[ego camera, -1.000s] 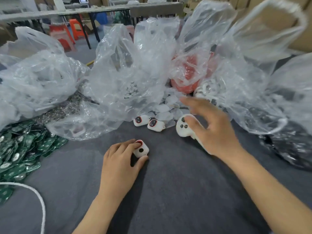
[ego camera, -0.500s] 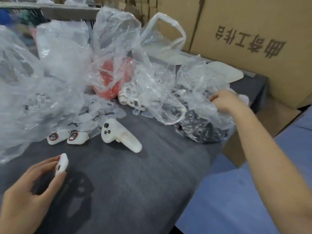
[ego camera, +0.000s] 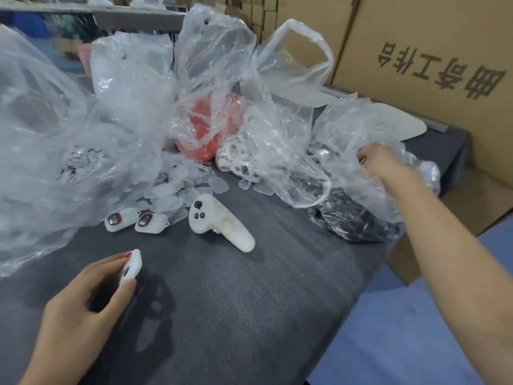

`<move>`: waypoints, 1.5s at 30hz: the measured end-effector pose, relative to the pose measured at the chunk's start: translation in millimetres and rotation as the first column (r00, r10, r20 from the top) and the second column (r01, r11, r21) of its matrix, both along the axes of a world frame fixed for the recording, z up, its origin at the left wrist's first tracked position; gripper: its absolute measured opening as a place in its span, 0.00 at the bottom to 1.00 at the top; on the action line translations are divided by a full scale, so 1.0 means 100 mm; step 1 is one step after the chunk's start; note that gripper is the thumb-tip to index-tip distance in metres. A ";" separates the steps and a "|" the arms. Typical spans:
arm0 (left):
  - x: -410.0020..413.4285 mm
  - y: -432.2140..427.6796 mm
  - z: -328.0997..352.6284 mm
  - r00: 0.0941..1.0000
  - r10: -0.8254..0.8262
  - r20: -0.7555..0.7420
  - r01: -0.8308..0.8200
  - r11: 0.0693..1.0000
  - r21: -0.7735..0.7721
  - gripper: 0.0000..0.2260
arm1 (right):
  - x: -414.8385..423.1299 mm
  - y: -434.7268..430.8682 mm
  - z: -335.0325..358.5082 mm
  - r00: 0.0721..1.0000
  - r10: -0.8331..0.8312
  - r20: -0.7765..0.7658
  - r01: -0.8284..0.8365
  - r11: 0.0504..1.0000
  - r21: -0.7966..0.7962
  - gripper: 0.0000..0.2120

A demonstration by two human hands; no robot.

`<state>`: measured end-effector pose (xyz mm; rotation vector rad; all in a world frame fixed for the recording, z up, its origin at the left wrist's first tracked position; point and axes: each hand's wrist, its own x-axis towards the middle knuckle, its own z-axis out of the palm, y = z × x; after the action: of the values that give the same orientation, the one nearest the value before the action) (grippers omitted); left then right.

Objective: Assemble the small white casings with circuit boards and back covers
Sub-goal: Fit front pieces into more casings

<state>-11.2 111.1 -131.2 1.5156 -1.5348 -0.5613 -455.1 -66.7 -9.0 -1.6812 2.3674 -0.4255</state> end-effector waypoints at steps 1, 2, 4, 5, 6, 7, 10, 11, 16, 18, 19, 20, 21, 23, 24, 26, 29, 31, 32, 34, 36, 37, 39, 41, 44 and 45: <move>0.00 0.00 0.01 1.000 0.002 0.011 -0.002 1.000 -0.014 0.15 | 0.01 -0.01 0.01 1.000 -0.015 -0.013 0.014 0.998 -0.064 0.13; 0.00 0.00 0.01 1.000 0.003 0.014 -0.002 0.999 -0.041 0.15 | 0.00 -0.04 0.03 0.999 -0.023 -0.028 0.021 0.996 -0.086 0.14; -0.01 0.01 0.04 1.000 0.012 0.003 -0.011 0.997 -0.071 0.14 | 0.03 -0.06 0.05 0.999 -0.009 -0.038 0.004 0.993 -0.120 0.15; -0.01 0.00 0.06 1.000 0.014 -0.017 -0.015 0.998 -0.065 0.14 | 0.06 -0.05 0.08 0.999 -0.024 -0.048 0.017 0.989 -0.144 0.15; -0.01 0.00 0.05 0.999 0.025 -0.036 -0.027 0.998 -0.059 0.14 | 0.07 -0.06 0.09 0.997 -0.049 -0.058 0.040 0.988 -0.148 0.15; -0.01 -0.01 0.04 0.998 0.038 -0.048 -0.040 0.998 -0.049 0.14 | 0.08 -0.04 0.12 0.994 -0.093 -0.059 0.082 0.982 -0.170 0.14; 0.01 -0.02 0.00 0.994 0.094 -0.051 -0.095 0.995 -0.030 0.20 | 0.08 0.03 0.25 0.954 -0.290 0.072 0.287 0.820 -0.496 0.09; -0.01 -0.02 0.03 0.993 0.106 -0.046 -0.108 0.994 -0.028 0.17 | 0.09 0.07 0.29 0.932 -0.308 0.192 0.355 0.666 -0.656 0.11; -0.16 0.04 0.15 0.983 0.120 -0.135 -0.124 0.992 -0.017 0.11 | 0.88 0.35 0.40 0.858 0.379 0.347 0.143 0.473 -0.869 0.12; -0.16 0.05 0.20 0.967 0.145 -0.211 -0.145 0.989 0.016 0.08 | 1.47 0.51 0.32 0.682 0.652 0.331 -0.064 0.504 -0.861 0.11; -0.15 0.05 0.22 0.951 0.165 -0.262 -0.159 0.986 0.041 0.08 | 1.82 0.64 0.17 0.536 0.733 0.420 -0.122 0.559 -0.820 0.07; -0.12 0.05 0.24 0.927 0.180 -0.330 -0.170 0.984 0.057 0.07 | 2.16 0.80 -0.04 0.419 0.754 0.506 -0.216 0.624 -0.751 0.06; -0.09 0.05 0.25 0.898 0.190 -0.397 -0.178 0.982 0.068 0.07 | 2.47 0.93 -0.22 0.321 0.750 0.579 -0.338 0.661 -0.670 0.08; -0.03 0.06 0.27 0.868 0.203 -0.453 -0.196 0.979 0.063 0.09 | 2.90 1.08 -0.54 0.241 0.681 0.692 -0.553 0.682 -0.479 0.10; 0.00 0.07 0.28 0.872 0.209 -0.442 -0.209 0.977 0.050 0.11 | 3.00 1.09 -0.64 0.251 0.655 0.713 -0.616 0.676 -0.405 0.09; 0.04 0.07 0.27 0.884 0.230 -0.408 -0.236 0.971 0.037 0.12 | 3.10 1.04 -0.72 0.243 0.614 0.751 -0.659 0.673 -0.337 0.06; 0.07 0.06 0.25 0.886 0.266 -0.379 -0.264 0.963 0.058 0.11 | 3.19 1.04 -0.81 0.198 0.592 0.781 -0.662 0.669 -0.340 0.05; 0.05 0.07 0.25 0.886 0.267 -0.380 -0.261 0.963 0.069 0.09 | 3.19 1.05 -0.85 0.174 0.566 0.806 -0.628 0.694 -0.352 0.08; 0.05 0.07 0.25 0.885 0.269 -0.381 -0.261 0.963 0.072 0.09 | 3.19 1.05 -0.85 0.159 0.548 0.821 -0.614 0.706 -0.353 0.08; 0.05 0.07 0.27 0.885 0.269 -0.381 -0.258 0.963 0.079 0.09 | 3.19 1.05 -0.85 0.116 0.505 0.855 -0.604 0.719 -0.343 0.08; 0.06 0.07 0.28 0.880 0.272 -0.389 -0.259 0.962 0.087 0.09 | 3.19 1.06 -0.87 0.078 0.466 0.881 -0.601 0.727 -0.332 0.08; 0.06 0.07 0.28 0.878 0.272 -0.393 -0.259 0.962 0.087 0.09 | 3.19 1.07 -0.87 0.061 0.450 0.891 -0.600 0.730 -0.327 0.08; 0.06 0.08 0.28 0.882 0.263 -0.391 -0.248 0.965 0.088 0.10 | 3.17 1.07 -0.87 0.041 0.436 0.899 -0.600 0.730 -0.327 0.06; 0.05 0.08 0.28 0.885 0.249 -0.393 -0.231 0.968 0.095 0.09 | 3.16 1.08 -0.89 0.074 0.472 0.879 -0.600 0.725 -0.338 0.04; 0.05 0.08 0.28 0.873 0.248 -0.420 -0.226 0.969 0.103 0.11 | 3.16 1.09 -0.91 0.115 0.480 0.870 -0.570 0.749 -0.338 0.04; 0.06 0.07 0.27 0.864 0.252 -0.435 -0.228 0.968 0.108 0.11 | 3.17 1.09 -0.92 0.112 0.457 0.882 -0.544 0.771 -0.331 0.04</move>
<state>-5.2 118.3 -104.2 1.4645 -0.9679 -0.7468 -138.5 41.9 -101.0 -1.4030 0.8130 -0.8551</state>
